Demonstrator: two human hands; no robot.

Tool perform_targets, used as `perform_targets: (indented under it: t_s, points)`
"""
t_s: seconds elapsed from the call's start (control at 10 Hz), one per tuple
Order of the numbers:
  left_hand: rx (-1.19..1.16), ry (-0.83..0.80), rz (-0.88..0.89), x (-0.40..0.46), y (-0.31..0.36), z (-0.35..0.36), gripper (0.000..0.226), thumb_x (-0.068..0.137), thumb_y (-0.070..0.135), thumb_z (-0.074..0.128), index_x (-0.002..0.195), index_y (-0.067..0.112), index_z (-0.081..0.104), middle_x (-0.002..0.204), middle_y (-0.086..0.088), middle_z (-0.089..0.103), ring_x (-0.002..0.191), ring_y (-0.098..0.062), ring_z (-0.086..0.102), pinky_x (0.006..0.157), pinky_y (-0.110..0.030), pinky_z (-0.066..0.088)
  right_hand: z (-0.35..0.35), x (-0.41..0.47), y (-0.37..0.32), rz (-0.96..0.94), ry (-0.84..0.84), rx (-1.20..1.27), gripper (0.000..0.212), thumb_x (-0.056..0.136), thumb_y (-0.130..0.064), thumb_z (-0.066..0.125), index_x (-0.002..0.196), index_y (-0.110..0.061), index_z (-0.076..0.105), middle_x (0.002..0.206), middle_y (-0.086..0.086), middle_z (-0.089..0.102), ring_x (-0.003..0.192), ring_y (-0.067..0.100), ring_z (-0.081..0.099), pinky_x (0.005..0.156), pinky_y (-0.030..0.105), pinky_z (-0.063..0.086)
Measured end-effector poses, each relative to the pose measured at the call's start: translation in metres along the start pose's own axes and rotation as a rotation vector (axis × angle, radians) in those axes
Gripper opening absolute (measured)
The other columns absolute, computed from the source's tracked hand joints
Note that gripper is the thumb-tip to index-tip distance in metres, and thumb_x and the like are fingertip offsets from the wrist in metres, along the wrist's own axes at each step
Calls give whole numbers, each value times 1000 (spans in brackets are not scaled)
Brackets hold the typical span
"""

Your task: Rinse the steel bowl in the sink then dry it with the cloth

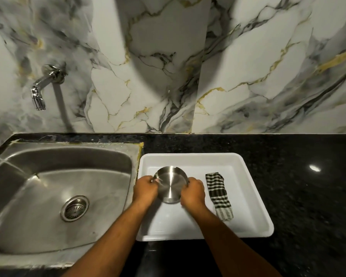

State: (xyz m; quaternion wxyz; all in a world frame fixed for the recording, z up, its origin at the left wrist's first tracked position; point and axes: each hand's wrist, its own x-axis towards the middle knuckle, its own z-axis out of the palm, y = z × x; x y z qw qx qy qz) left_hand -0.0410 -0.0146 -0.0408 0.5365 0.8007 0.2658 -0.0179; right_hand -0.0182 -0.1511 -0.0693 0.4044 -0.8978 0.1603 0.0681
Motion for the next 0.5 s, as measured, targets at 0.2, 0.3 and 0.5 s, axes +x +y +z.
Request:
perform_targets:
  t_s: [0.2, 0.3, 0.5]
  points:
    - [-158, -164, -143, 2, -12, 1, 31, 83, 2, 51, 97, 17, 73, 91, -8, 76, 92, -30, 69, 88, -48, 57, 23, 9, 6, 132, -71, 60, 23, 93, -6, 52, 113, -2, 62, 110, 19, 64, 82, 38, 72, 64, 46, 64]
    - [-162, -236, -145, 6, -19, 0, 32, 87, 6, 49, 102, 23, 71, 95, -3, 75, 95, -25, 67, 92, -46, 55, 27, 8, 7, 151, -121, 119, 24, 94, -4, 52, 115, 2, 62, 113, 22, 64, 82, 38, 72, 64, 46, 64]
    - [75, -160, 63, 5, -5, -13, 16, 89, 13, 57, 98, 20, 69, 101, 2, 70, 105, -27, 61, 85, -29, 50, -3, -5, -3, 35, -51, -16, 39, 98, -28, 53, 124, 1, 56, 132, 19, 54, 111, 33, 61, 82, 30, 48]
